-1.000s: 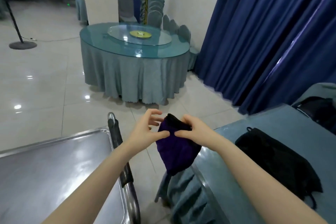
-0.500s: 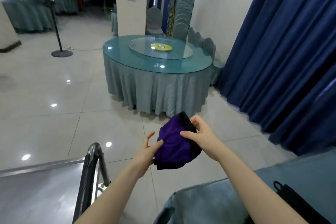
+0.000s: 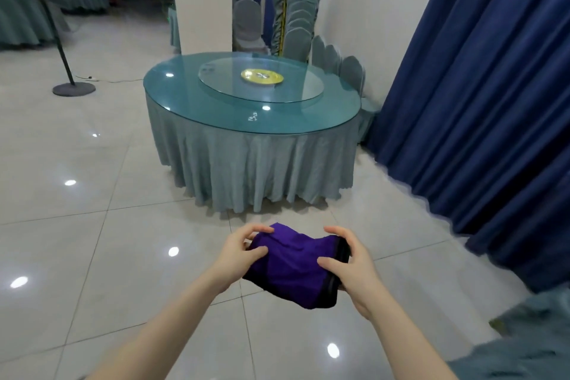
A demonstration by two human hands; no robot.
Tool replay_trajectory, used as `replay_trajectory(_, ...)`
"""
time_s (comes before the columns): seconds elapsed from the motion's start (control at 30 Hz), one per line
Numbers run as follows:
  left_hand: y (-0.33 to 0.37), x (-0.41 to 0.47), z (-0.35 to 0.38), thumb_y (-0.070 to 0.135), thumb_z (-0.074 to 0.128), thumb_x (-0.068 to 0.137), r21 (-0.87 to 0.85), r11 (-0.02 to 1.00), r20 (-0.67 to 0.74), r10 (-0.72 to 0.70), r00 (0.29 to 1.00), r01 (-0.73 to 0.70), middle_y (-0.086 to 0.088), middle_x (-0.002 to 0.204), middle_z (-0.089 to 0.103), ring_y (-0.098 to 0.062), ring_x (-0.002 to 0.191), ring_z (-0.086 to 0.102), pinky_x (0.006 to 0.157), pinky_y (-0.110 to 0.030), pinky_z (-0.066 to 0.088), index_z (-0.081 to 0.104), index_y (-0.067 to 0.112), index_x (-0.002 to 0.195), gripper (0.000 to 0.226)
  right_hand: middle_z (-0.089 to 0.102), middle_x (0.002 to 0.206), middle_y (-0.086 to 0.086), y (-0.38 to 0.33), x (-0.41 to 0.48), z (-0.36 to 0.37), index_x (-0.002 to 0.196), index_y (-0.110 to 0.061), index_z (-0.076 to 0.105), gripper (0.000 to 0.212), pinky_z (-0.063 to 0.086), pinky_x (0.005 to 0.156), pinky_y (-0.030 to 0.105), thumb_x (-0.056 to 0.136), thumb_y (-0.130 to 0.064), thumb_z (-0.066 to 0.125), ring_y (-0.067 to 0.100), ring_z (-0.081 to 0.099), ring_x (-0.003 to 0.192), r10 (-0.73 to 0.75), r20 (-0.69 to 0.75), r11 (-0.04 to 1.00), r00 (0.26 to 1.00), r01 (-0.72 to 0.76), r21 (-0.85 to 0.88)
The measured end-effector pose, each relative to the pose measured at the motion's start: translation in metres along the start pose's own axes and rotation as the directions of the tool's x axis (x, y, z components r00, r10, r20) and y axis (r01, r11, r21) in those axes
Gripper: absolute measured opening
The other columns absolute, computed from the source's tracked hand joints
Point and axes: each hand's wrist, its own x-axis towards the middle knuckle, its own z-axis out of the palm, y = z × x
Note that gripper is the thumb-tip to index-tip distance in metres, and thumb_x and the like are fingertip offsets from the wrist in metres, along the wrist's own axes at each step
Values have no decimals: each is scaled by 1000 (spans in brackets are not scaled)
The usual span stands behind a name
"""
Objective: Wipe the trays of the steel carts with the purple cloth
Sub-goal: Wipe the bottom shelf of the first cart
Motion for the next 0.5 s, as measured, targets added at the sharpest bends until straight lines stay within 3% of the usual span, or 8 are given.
replay_trajectory(0.13,-17,87,-46,-5,59,86,0,999,11,-41,999,41,-2,100,61,-16,82,61,62,-25,54,71,30,97,39,59,111,-8,-4,92,49,102,-40,63,51,55,69,33,80,5,64,19,59,103,52,52,998,997,-50,-50)
replay_trajectory(0.33,-22,195,-152,-4,60,86,-52,995,-162,-88,983,81,2,108,65,-20,94,64,79,-33,58,72,40,92,47,59,111,-5,-49,248,149,107,-33,60,51,52,63,27,78,8,63,15,60,97,73,182,990,981,-50,-129)
replay_trajectory(0.5,-20,252,-234,-5,58,87,-48,996,-333,-84,939,72,4,112,62,-16,95,63,82,-32,56,71,35,96,42,60,102,-10,-79,341,240,105,-32,62,50,49,59,20,77,9,63,7,58,84,40,301,988,953,8,-155)
